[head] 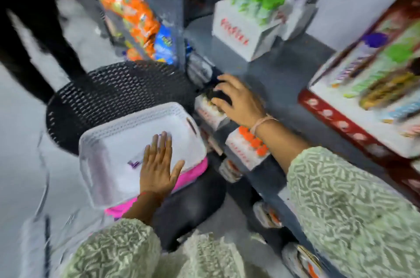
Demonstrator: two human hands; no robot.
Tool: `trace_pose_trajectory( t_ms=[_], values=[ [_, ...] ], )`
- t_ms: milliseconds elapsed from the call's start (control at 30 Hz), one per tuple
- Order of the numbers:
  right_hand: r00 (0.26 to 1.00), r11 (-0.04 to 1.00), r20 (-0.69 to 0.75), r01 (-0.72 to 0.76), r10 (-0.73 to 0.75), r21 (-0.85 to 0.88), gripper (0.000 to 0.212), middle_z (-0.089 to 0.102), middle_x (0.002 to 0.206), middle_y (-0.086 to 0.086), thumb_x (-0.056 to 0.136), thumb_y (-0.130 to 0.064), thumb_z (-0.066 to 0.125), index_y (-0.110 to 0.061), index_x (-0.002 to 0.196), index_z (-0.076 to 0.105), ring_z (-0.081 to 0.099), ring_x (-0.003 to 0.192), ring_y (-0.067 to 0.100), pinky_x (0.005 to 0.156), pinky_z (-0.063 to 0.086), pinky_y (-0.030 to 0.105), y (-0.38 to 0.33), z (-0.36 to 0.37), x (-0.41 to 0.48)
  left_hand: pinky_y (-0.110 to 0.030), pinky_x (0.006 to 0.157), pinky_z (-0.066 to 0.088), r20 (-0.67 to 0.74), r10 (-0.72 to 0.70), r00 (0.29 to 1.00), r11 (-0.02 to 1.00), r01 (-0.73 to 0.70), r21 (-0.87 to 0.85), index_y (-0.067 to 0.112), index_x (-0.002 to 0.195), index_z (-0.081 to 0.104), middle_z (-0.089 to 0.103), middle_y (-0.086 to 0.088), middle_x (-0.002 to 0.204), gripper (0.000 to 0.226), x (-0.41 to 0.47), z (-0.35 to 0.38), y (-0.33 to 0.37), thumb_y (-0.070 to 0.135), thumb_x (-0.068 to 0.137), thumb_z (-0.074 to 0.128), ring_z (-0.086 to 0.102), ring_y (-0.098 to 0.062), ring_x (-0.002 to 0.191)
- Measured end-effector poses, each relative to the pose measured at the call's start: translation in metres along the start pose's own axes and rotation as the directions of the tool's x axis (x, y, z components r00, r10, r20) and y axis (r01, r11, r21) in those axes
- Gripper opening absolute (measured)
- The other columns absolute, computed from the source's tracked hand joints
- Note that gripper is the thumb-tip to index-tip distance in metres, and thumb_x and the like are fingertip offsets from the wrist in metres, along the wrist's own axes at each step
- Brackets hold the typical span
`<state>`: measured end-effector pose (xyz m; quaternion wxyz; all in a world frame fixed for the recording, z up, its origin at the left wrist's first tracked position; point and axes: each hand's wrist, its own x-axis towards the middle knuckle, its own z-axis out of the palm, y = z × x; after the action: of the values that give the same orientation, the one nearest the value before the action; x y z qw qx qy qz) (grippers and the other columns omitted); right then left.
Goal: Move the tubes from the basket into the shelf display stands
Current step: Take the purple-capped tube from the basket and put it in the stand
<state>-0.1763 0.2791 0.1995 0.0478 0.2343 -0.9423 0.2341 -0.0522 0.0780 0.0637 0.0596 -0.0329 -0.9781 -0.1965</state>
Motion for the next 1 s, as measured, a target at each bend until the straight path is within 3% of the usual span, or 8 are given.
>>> trace_pose_trajectory(
  t_ms=[167, 267, 367, 467, 567, 700, 867, 1000],
  values=[
    [0.881, 0.990, 0.454, 0.102, -0.135, 0.097, 0.033, 0.036, 0.148, 0.009, 0.091, -0.015, 0.050, -0.009, 0.124, 0.055, 0.041, 0.133, 0.021, 0.111, 0.031, 0.031, -0.020, 0.141, 0.040, -0.044, 0.110, 0.013, 0.074, -0.283, 0.956, 0.959, 0.281, 0.035, -0.001, 0.138, 0.025, 0.028, -0.023, 0.146, 0.080, -0.057, 0.019, -0.064, 0.059, 0.089, 0.006, 0.014, -0.034, 0.135],
    [0.818, 0.993, 0.573, -0.012, -0.056, 0.115, 0.039, 0.033, 0.150, 0.010, 0.093, -0.010, 0.045, -0.007, 0.132, 0.044, 0.032, 0.137, 0.022, 0.110, 0.021, 0.022, -0.023, 0.205, 0.056, -0.041, 0.109, 0.010, 0.102, -0.287, 0.953, 0.958, 0.282, 0.060, -0.002, 0.137, 0.026, 0.026, -0.021, 0.146, 0.079, -0.074, 0.037, -0.077, 0.058, 0.091, 0.007, 0.019, -0.038, 0.135],
    [0.730, 0.999, 0.683, -0.011, -0.023, 0.044, 0.050, 0.022, 0.154, 0.011, 0.091, -0.003, 0.039, -0.008, 0.140, 0.030, 0.021, 0.142, 0.025, 0.116, 0.017, 0.033, -0.019, 0.251, 0.059, -0.041, 0.111, 0.007, 0.069, -0.299, 0.952, 0.953, 0.294, 0.067, 0.000, 0.139, 0.022, 0.019, -0.015, 0.148, 0.073, -0.076, 0.045, -0.083, 0.055, 0.091, 0.013, 0.016, -0.033, 0.137],
    [0.780, 1.000, 0.626, -0.011, 0.007, 0.002, 0.043, 0.038, 0.144, 0.020, 0.089, 0.001, 0.039, -0.003, 0.131, 0.044, 0.036, 0.132, 0.032, 0.111, 0.028, 0.038, -0.012, 0.269, 0.051, -0.038, 0.112, 0.005, 0.065, -0.312, 0.948, 0.949, 0.307, 0.066, 0.004, 0.141, 0.019, 0.016, -0.013, 0.149, 0.072, -0.075, 0.047, -0.084, 0.055, 0.091, 0.013, 0.013, -0.030, 0.138],
    [0.811, 0.999, 0.584, -0.040, 0.028, 0.007, 0.031, 0.055, 0.111, 0.027, 0.079, 0.004, 0.051, -0.004, 0.108, 0.057, 0.054, 0.104, 0.038, 0.090, 0.047, 0.042, -0.005, 0.267, 0.042, -0.035, 0.112, 0.003, 0.075, -0.312, 0.947, 0.950, 0.309, 0.050, 0.004, 0.141, 0.019, 0.019, -0.013, 0.148, 0.072, -0.076, 0.046, -0.084, 0.056, 0.091, 0.012, 0.015, -0.029, 0.137],
    [0.836, 0.947, 0.531, -0.269, 0.140, 0.175, 0.036, 0.068, 0.103, 0.021, 0.066, 0.001, 0.075, -0.007, 0.100, 0.065, 0.060, 0.088, 0.027, 0.075, 0.044, 0.024, -0.005, 0.227, 0.040, -0.034, 0.111, 0.001, 0.118, -0.286, 0.951, 0.958, 0.282, 0.046, 0.003, 0.140, 0.021, 0.018, -0.013, 0.148, 0.075, -0.074, 0.040, -0.085, 0.058, 0.090, 0.010, 0.016, -0.033, 0.137],
    [0.932, 0.938, 0.325, -0.245, 0.158, 0.247, 0.033, 0.071, 0.096, 0.016, 0.066, -0.009, 0.077, -0.009, 0.099, 0.070, 0.056, 0.082, 0.014, 0.063, 0.037, -0.001, -0.008, 0.105, 0.030, -0.036, 0.111, 0.004, 0.125, -0.197, 0.972, 0.979, 0.202, -0.032, 0.002, 0.140, 0.020, 0.015, -0.013, 0.148, 0.083, -0.053, 0.021, -0.069, 0.063, 0.087, 0.002, 0.012, -0.033, 0.137],
    [0.956, 0.940, 0.189, -0.262, 0.223, 0.220, 0.028, 0.070, 0.093, 0.017, 0.069, -0.001, 0.074, -0.008, 0.096, 0.071, 0.062, 0.081, 0.025, 0.079, 0.047, 0.031, -0.004, -0.025, -0.004, -0.039, 0.110, 0.008, 0.076, 0.054, 0.996, 0.995, -0.047, -0.090, 0.000, 0.139, 0.022, 0.024, -0.021, 0.147, 0.077, 0.005, 0.003, -0.005, 0.058, 0.090, 0.009, 0.016, -0.036, 0.136]
  ],
)
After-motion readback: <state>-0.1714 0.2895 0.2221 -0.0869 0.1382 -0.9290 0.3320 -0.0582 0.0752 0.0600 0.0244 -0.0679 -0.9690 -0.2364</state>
